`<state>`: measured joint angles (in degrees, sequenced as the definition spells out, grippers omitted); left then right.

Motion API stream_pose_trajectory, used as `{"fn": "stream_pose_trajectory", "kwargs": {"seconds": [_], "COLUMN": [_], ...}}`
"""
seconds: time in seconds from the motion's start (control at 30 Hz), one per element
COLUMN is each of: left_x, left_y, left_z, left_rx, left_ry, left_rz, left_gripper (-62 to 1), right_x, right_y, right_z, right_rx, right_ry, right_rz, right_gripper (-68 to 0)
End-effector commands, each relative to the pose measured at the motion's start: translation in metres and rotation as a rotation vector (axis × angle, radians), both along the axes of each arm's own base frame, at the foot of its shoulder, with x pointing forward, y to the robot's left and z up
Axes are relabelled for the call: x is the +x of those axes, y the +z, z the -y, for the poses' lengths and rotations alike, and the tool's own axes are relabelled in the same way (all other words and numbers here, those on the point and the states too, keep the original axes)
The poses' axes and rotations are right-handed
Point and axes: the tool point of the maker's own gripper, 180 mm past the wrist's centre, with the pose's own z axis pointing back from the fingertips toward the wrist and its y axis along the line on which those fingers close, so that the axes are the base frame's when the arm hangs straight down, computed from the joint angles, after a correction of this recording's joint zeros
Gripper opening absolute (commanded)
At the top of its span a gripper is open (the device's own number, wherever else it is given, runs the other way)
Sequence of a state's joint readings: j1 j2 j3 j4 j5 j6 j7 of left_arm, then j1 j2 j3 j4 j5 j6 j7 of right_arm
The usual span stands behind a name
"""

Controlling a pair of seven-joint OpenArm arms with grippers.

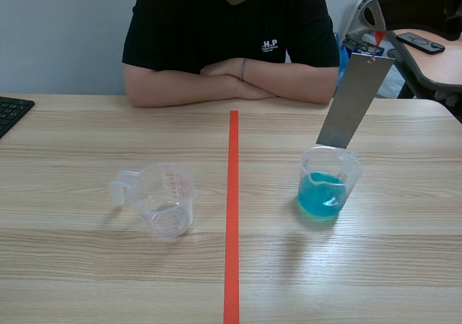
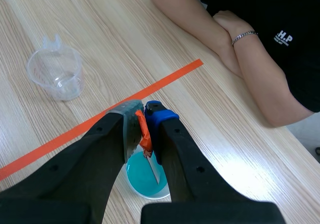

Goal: Do the redox reaction experiment.
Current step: 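Move the plate over the blue solution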

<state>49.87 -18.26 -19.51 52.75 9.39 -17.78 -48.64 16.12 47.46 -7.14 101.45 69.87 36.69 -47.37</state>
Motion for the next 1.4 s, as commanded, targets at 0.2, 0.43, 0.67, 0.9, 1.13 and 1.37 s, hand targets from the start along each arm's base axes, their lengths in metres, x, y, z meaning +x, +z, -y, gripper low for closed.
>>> {"fn": "stream_pose_trajectory", "kwargs": {"seconds": [0.2,0.43,0.67,0.9,1.13,1.37], "left_x": [0.002,0.005,0.031,0.084,0.152,0.208], "left_y": [0.006,0.011,0.049,0.090,0.121,0.137], "left_z": [-0.001,-0.009,-0.049,-0.070,-0.072,-0.058], "left_rx": [0.002,0.006,0.009,-0.102,-0.134,-0.104], "left_ry": [-0.002,0.017,0.067,-0.003,-0.110,-0.209], "left_rz": [0.020,0.042,0.177,0.283,0.375,0.429], "left_gripper": [-56.8,-56.9,-56.9,-56.9,-56.9,-56.9], "right_x": [0.003,0.003,0.003,0.004,0.004,0.004], "right_y": [0.007,0.007,0.007,0.007,0.007,0.007], "right_z": [0.005,0.005,0.005,0.005,0.005,0.005], "right_rx": [-0.014,-0.014,-0.013,-0.013,-0.014,-0.014], "right_ry": [-0.011,-0.012,-0.012,-0.012,-0.012,-0.012], "right_rz": [0.030,0.029,0.029,0.029,0.029,0.028], "right_gripper": [-66.1,-66.1,-66.1,-66.0,-66.1,-66.1]}}
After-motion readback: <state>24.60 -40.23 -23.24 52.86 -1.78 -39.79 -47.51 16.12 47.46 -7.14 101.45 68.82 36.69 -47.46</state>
